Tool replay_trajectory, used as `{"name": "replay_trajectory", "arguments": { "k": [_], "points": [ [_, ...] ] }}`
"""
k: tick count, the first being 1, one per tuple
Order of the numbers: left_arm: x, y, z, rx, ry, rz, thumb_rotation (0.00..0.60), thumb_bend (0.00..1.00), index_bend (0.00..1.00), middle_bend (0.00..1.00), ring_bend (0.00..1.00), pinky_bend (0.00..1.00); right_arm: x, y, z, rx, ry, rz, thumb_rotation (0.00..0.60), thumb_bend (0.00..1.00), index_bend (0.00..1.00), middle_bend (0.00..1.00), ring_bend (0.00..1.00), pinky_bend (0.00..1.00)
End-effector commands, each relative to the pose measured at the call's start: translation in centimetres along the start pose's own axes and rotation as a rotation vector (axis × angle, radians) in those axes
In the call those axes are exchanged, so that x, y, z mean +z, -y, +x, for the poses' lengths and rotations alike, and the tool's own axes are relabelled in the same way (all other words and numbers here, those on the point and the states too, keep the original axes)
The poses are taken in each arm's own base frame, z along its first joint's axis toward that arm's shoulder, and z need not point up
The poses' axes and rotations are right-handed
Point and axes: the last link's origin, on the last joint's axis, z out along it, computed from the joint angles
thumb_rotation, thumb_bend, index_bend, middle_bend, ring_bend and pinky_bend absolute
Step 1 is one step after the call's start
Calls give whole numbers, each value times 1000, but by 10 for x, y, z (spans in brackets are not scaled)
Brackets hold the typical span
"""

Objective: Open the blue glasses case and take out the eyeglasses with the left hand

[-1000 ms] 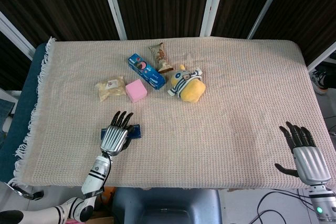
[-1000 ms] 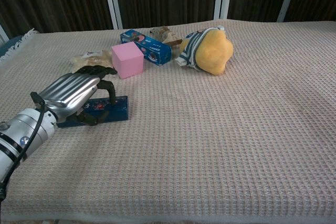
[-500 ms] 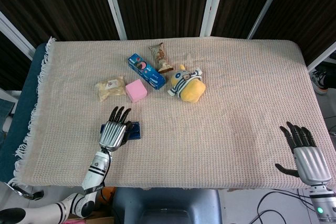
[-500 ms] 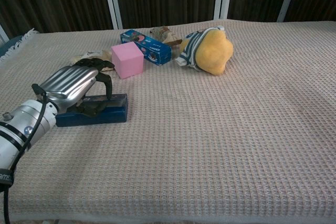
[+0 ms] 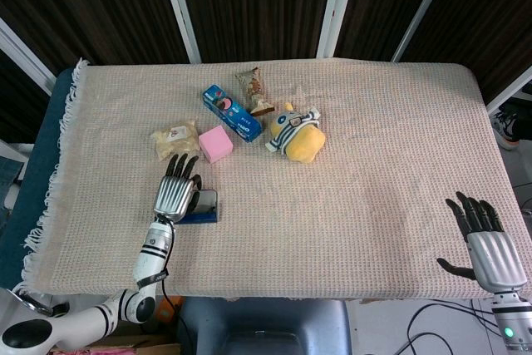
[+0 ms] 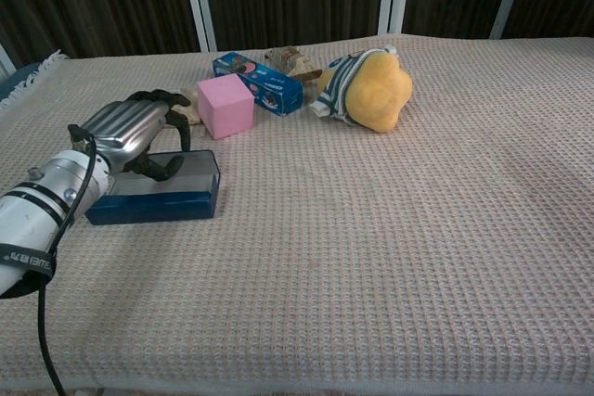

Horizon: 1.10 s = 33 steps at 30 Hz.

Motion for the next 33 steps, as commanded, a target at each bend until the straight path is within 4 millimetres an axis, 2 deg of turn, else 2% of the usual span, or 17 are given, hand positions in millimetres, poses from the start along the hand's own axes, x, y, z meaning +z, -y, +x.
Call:
{"name": "replay_trajectory", "arguments": {
  "k": [1, 2, 4, 6, 11, 16, 20, 22, 28, 33],
  "points": [
    [11, 1, 0, -13, 6, 26, 600, 398, 314, 85, 0, 28, 0, 0, 0, -1, 0, -1, 600, 187, 0, 0, 0, 0],
    [14, 1, 1, -19, 3, 32, 600, 395, 235, 79, 0, 28, 0, 0, 0, -1, 0, -1, 600, 186, 0, 0, 0, 0],
    [17, 2, 4, -37, -10, 40, 600, 390, 145, 74, 0, 28, 1, 0, 0, -2, 1, -2, 600, 186, 0, 0, 0, 0],
    [16, 5, 8, -43, -26, 36, 600, 383, 121, 74, 0, 27, 1, 0, 0, -3, 2, -3, 600, 187, 0, 0, 0, 0],
    [2, 11, 19, -74, -45, -1, 600, 377, 170, 74, 0, 28, 1, 1, -1, -7, 5, -1, 600, 187, 0, 0, 0, 0],
    [-36, 26, 33, -102, -18, -68, 600, 392, 294, 75, 0, 28, 0, 1, -2, -8, 3, -1, 600, 186, 0, 0, 0, 0],
    [-59, 44, 33, -85, 55, -75, 600, 435, 336, 75, 0, 21, 1, 4, -4, -11, 9, 5, 600, 186, 0, 0, 0, 0],
    [-65, 53, 29, -36, 80, -63, 600, 462, 336, 71, 0, 15, 1, 5, -5, -15, 13, 11, 600, 187, 0, 0, 0, 0],
    [-77, 63, 27, -45, 108, -53, 600, 557, 334, 61, 0, 4, 0, 7, -6, -15, 13, 15, 600, 186, 0, 0, 0, 0],
    [-83, 67, 22, -31, 135, -54, 600, 573, 334, 55, 0, 4, 1, 7, -6, -15, 14, 13, 600, 186, 0, 0, 0, 0]
  ]
}}
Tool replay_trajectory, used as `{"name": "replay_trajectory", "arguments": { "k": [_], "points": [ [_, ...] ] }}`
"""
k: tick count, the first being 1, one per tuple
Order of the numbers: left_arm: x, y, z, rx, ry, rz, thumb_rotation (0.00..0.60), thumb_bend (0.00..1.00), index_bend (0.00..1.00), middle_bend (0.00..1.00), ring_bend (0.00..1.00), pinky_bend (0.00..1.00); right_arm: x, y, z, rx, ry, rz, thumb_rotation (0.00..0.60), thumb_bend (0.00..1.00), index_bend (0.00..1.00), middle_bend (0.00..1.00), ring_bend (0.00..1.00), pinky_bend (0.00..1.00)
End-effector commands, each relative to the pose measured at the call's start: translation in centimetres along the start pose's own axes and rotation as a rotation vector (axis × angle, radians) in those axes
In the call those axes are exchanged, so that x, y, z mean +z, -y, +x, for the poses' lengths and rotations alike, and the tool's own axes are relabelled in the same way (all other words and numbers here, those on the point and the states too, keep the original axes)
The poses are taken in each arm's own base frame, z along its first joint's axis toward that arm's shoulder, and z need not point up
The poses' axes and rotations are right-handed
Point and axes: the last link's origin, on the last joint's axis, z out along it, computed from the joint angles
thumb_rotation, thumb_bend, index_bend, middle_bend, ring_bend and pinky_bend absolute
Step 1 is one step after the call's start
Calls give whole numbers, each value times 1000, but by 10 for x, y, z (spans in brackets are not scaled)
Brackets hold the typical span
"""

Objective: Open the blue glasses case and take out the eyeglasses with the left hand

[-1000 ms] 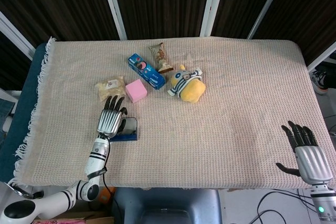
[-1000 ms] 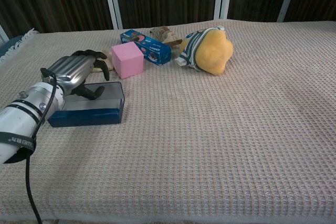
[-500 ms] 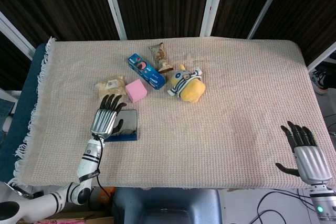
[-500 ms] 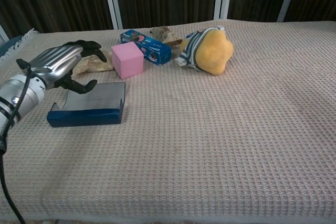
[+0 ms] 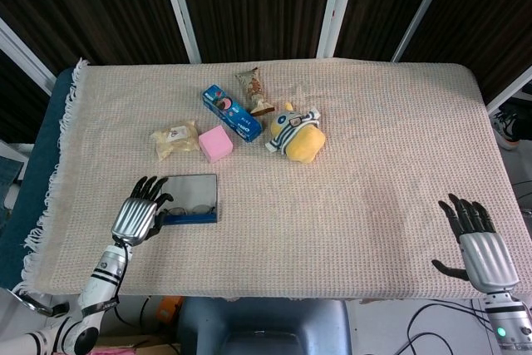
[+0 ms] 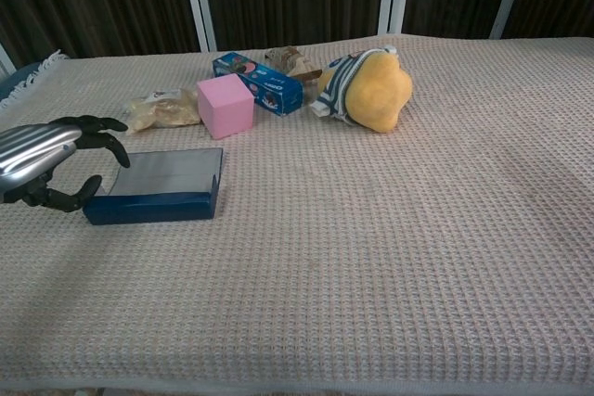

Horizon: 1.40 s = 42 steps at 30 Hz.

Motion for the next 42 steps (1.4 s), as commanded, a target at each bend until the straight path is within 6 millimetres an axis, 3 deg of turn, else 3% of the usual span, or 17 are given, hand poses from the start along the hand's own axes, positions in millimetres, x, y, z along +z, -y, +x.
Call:
{"name": "replay_trajectory", "arguments": {
  "k": [1, 21, 37, 42],
  "points": [
    [-3, 0, -3, 2, 13, -6, 600, 574, 334, 54, 0, 4, 0, 0, 0, -1, 2, 1, 600, 187, 0, 0, 0, 0],
    [-13, 8, -19, 74, 84, 14, 600, 555, 382, 63, 0, 5, -1, 0, 1, 5, -4, 4, 600, 187, 0, 0, 0, 0],
    [-45, 12, -22, 106, 78, -14, 600, 545, 404, 62, 0, 5, -2, 1, 1, 3, -3, 7, 600, 187, 0, 0, 0, 0],
    [-66, 6, -25, 129, 90, -65, 600, 545, 406, 62, 0, 5, -4, 1, 1, 7, -6, 11, 600, 186, 0, 0, 0, 0]
  ]
}}
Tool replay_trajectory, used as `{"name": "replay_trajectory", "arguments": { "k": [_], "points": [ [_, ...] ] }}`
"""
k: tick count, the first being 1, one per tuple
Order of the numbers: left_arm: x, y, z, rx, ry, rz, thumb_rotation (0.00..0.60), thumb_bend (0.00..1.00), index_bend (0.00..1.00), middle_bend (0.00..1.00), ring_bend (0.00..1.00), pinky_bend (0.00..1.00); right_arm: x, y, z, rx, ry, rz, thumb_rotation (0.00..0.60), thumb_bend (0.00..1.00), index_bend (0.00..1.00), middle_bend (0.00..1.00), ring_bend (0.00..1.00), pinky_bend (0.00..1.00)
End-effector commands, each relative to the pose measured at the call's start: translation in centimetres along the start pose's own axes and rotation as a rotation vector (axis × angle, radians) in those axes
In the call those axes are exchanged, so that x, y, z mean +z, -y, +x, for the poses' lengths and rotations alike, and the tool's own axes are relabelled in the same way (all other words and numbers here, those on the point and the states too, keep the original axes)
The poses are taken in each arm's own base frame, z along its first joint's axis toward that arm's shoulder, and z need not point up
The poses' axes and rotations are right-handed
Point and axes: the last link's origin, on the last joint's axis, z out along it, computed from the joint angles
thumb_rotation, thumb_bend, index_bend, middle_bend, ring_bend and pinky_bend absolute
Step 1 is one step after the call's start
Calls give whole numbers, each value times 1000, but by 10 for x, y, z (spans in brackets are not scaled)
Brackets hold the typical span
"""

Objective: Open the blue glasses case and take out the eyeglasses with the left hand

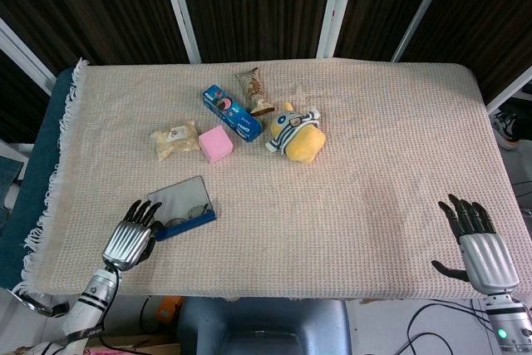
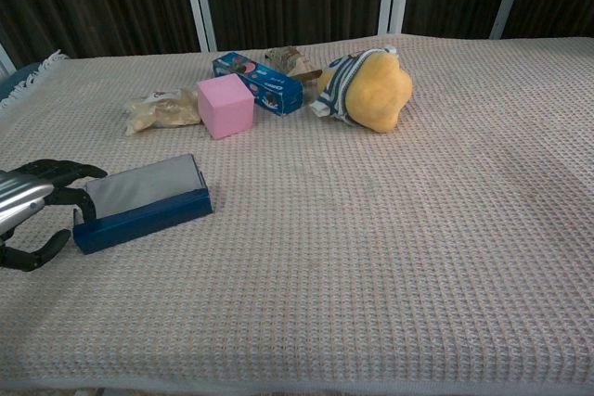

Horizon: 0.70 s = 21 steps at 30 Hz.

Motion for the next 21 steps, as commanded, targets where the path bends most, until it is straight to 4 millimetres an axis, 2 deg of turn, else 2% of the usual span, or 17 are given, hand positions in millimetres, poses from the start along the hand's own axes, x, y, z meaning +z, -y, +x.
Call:
{"name": "replay_trajectory", "arguments": {
  "k": [1, 6, 11, 21],
  "points": [
    [-19, -8, -3, 25, 10, -51, 600, 546, 403, 62, 0, 5, -1, 0, 1, 4, -3, 2, 600, 187, 0, 0, 0, 0],
    [-36, -25, -2, 44, 23, -130, 600, 546, 399, 61, 0, 5, -3, 0, 2, 8, -4, 9, 600, 186, 0, 0, 0, 0],
    [-43, -45, 1, 32, 9, -200, 600, 545, 399, 61, 0, 5, -5, -1, 4, 14, -8, 14, 600, 187, 0, 0, 0, 0],
    [-23, -88, 1, 17, 16, -282, 600, 545, 399, 62, 0, 5, -8, -5, 9, 34, -29, 15, 600, 186, 0, 0, 0, 0]
  ]
}}
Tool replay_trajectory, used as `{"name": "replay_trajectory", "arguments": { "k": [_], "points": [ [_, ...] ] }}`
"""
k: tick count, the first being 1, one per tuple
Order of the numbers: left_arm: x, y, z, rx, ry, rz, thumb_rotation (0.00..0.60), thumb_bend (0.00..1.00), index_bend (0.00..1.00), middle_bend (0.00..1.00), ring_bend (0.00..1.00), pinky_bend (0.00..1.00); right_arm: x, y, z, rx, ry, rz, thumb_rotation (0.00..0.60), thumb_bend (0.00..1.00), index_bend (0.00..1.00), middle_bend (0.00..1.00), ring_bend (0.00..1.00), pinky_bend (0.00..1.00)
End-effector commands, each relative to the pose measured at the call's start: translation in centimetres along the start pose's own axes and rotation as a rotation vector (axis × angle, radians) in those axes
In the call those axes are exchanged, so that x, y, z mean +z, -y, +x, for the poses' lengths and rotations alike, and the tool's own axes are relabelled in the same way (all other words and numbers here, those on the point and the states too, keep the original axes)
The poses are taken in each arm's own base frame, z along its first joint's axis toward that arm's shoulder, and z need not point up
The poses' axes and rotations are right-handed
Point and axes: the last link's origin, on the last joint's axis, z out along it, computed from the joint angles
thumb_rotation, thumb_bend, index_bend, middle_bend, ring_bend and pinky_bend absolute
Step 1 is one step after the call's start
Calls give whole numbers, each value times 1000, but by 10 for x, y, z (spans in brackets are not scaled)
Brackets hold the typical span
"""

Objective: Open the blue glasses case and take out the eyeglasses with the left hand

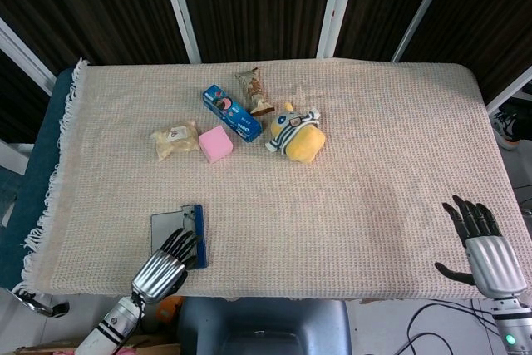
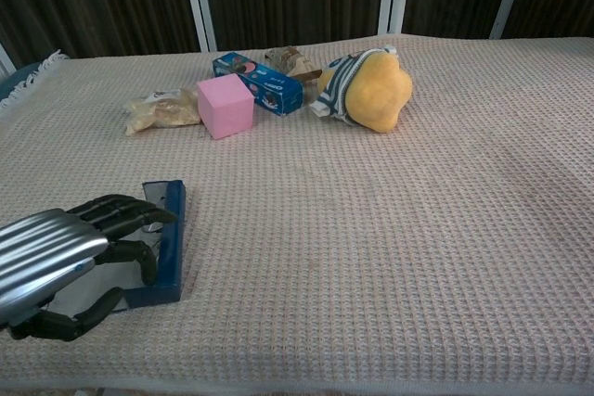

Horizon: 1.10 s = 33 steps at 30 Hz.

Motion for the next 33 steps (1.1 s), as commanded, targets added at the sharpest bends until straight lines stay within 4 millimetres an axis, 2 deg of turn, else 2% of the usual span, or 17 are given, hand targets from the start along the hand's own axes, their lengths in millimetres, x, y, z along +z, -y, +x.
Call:
{"name": "replay_trajectory", "arguments": {
  "k": [1, 6, 16, 33],
  "points": [
    [14, -10, 1, -2, 2, -16, 600, 545, 399, 62, 0, 5, -1, -1, 2, 4, -7, -2, 600, 186, 0, 0, 0, 0],
    [31, -20, 2, -16, -11, -22, 600, 546, 394, 63, 0, 5, -1, -4, 3, 11, -12, -3, 600, 187, 0, 0, 0, 0],
    [67, -24, 12, -22, -51, 7, 600, 536, 325, 52, 0, 5, -3, -6, 6, 20, -22, -7, 600, 186, 0, 0, 0, 0],
    [109, -6, 15, -37, -82, 121, 600, 538, 247, 31, 0, 5, -2, -8, 7, 26, -23, -12, 600, 187, 0, 0, 0, 0]
  ]
}}
